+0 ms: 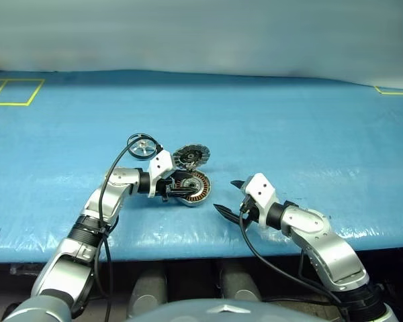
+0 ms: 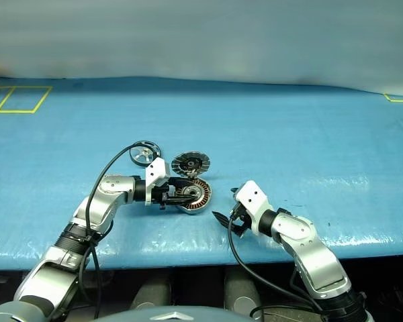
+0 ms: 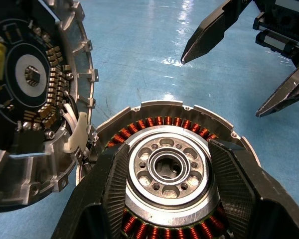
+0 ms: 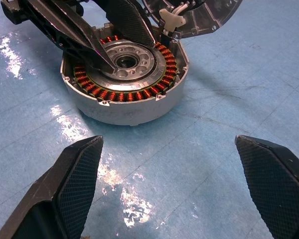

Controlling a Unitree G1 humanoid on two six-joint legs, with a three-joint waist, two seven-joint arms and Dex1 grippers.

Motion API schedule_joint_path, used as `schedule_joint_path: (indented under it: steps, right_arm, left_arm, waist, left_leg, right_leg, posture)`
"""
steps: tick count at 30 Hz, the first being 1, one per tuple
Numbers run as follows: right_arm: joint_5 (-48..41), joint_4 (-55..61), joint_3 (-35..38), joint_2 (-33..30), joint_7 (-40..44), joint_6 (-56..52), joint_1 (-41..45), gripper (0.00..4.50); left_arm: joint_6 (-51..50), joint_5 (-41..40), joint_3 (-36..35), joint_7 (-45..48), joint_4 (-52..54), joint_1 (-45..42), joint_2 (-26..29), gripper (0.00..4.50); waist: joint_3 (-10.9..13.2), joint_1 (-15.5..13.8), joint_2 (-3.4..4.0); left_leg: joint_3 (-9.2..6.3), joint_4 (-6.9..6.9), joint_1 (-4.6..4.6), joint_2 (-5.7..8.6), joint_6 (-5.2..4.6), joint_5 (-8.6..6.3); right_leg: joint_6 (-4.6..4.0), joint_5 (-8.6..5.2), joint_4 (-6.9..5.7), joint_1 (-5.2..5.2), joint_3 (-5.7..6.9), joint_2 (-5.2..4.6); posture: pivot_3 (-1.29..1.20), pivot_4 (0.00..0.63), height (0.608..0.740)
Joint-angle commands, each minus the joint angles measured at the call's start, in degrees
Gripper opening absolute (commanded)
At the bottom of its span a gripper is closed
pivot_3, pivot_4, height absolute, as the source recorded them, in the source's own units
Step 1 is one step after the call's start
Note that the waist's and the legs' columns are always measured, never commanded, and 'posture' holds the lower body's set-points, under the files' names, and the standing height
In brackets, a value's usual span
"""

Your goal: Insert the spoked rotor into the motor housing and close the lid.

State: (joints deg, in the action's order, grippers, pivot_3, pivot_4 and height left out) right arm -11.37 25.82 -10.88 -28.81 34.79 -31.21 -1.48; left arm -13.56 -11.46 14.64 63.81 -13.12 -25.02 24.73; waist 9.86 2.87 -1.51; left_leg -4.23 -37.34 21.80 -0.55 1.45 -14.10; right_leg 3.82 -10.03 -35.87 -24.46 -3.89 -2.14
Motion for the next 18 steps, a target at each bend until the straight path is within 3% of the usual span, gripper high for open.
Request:
schedule_joint_path:
  steps: [1, 4, 12, 18]
  right_arm:
    - [0.1, 2.0, 0.0, -0.1, 0.0, 0.9, 0.4, 4.50]
    - [0.1, 2.1, 0.1, -0.2, 0.0, 0.9, 0.3, 4.50]
    - [-0.1, 2.0, -0.2, -0.1, 0.3, 0.9, 0.6, 4.50]
    - [-0.3, 1.5, -1.0, -0.1, 1.3, 0.9, 2.2, 4.50]
  left_arm:
    - [-0.2, -1.8, -1.3, 0.1, 2.3, 0.2, -0.7, 2.63]
    - [-0.9, -2.9, -2.3, -0.4, 3.4, 0.8, -0.8, 2.63]
    - [-4.3, -5.8, -5.9, -1.7, 10.9, 6.1, 2.4, 0.05]
    - [-5.4, -6.5, -10.2, -5.6, 16.6, 10.2, 5.5, 0.01]
  waist:
    - [0.0, 0.0, 0.00]
    - [0.0, 0.0, 0.00]
    - [0.0, 0.2, 0.01]
    - [0.0, 0.1, 0.00]
  left_leg:
    - [0.00, 0.00, 0.00, 0.00, 0.00, 0.00]
    - [0.00, 0.00, 0.00, 0.00, 0.00, 0.00]
    - [0.01, 0.00, -0.01, -0.01, 0.00, 0.00]
    - [0.00, 0.00, -0.01, -0.02, 0.00, 0.00]
  right_leg:
    - [0.00, 0.00, 0.00, 0.00, 0.00, 0.00]
    - [0.00, 0.00, 0.00, 0.00, 0.00, 0.00]
    - [0.00, 0.00, 0.00, -0.01, -0.01, 0.00]
    - [0.00, 0.00, -0.01, 0.00, 0.00, 0.00]
  posture:
    - [0.00, 0.150, 0.740]
    - [0.00, 0.150, 0.740]
    - [0.00, 0.150, 0.740]
    - [0.00, 0.150, 0.740]
